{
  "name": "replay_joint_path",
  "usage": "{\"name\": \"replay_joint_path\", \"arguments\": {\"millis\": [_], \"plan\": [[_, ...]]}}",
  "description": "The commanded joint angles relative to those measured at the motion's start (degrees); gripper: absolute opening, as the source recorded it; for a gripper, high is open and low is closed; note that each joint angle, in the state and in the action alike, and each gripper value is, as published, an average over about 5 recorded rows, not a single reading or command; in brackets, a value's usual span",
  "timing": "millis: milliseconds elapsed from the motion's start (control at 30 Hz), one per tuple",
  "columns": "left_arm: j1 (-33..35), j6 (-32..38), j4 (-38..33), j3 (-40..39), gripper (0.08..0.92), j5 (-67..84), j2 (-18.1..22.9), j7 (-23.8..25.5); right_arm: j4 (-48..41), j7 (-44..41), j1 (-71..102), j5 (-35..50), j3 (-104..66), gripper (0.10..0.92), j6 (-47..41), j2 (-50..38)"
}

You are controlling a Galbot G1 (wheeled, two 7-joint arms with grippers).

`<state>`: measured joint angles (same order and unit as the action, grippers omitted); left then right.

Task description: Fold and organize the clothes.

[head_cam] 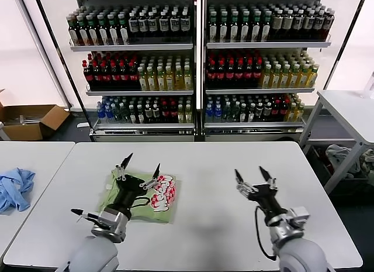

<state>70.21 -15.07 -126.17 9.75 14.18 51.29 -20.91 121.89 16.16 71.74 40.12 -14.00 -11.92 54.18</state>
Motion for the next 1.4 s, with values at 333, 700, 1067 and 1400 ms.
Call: {"name": "replay_joint_path", "arguments": {"millis": [333, 700, 1067, 1400], "plan": [[13.91, 3.30, -5.19, 13.25, 0.823, -1.06, 3.39, 4.07, -13.35, 3.53, -19.73, 6.17, 28.55, 0.823, -18.25, 13.56], [13.99, 2.60, -5.02, 13.38, 0.823, -0.78, 3.54, 4.66, -25.06, -0.13, -21.46, 5.45, 24.15, 0.823, -17.48, 19.88], [14.08, 2.76, -4.06, 12.66, 0.823, -0.70, 3.92, 4.63, -32.37, -1.83, -23.17, 4.67, 23.72, 0.757, -17.22, 24.44], [14.15, 2.05, -4.56, 12.25, 0.823, -0.79, 3.91, 4.72, -32.33, -1.96, -23.54, 3.95, 23.88, 0.464, -15.24, 25.02]]}}
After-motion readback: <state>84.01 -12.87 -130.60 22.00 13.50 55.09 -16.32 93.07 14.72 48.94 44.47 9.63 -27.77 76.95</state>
